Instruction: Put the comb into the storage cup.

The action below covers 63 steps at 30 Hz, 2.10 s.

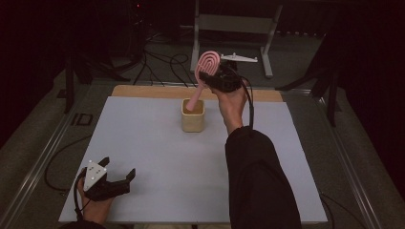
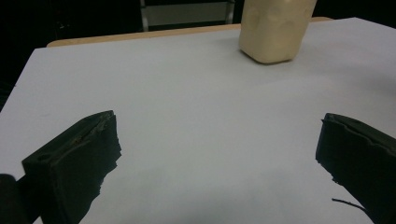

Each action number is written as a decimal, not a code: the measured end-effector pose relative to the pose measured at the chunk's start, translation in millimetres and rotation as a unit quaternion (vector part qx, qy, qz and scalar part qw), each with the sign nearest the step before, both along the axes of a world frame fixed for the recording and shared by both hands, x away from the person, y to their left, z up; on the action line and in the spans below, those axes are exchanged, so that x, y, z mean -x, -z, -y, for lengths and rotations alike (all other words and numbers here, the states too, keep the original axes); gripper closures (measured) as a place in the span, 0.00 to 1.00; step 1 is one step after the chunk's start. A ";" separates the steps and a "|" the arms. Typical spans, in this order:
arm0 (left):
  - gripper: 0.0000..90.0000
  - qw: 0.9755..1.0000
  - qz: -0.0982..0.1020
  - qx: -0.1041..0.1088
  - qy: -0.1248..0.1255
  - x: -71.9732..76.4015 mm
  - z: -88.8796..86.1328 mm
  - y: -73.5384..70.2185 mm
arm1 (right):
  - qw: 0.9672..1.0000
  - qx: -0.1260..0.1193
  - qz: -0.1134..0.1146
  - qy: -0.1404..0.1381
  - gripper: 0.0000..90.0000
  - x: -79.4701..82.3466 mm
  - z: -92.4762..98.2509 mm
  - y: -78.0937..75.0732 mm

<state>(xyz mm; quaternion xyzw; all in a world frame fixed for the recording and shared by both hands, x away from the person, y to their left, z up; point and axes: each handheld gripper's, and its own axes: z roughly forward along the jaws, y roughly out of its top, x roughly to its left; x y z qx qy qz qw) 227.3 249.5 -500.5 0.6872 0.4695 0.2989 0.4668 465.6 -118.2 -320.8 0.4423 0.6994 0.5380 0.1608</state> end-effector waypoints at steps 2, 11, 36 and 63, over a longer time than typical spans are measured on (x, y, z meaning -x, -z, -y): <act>0.00 1.000 0.000 0.001 -0.001 0.1 -0.1 0.0 | 1.000 0.000 0.000 0.002 0.71 -0.5 0.1 0.3; 0.00 1.000 0.000 0.001 -0.001 0.4 -0.2 0.0 | 1.000 0.002 0.000 0.004 0.71 -1.8 -0.1 3.4; 0.00 1.000 -0.002 0.001 -0.001 0.8 0.0 0.3 | 1.000 -0.001 -0.008 0.008 0.71 -6.2 -3.9 13.6; 0.00 1.000 0.000 0.002 -0.001 0.4 -0.2 0.1 | 1.000 -0.001 -0.018 0.014 0.71 -10.7 -10.1 27.9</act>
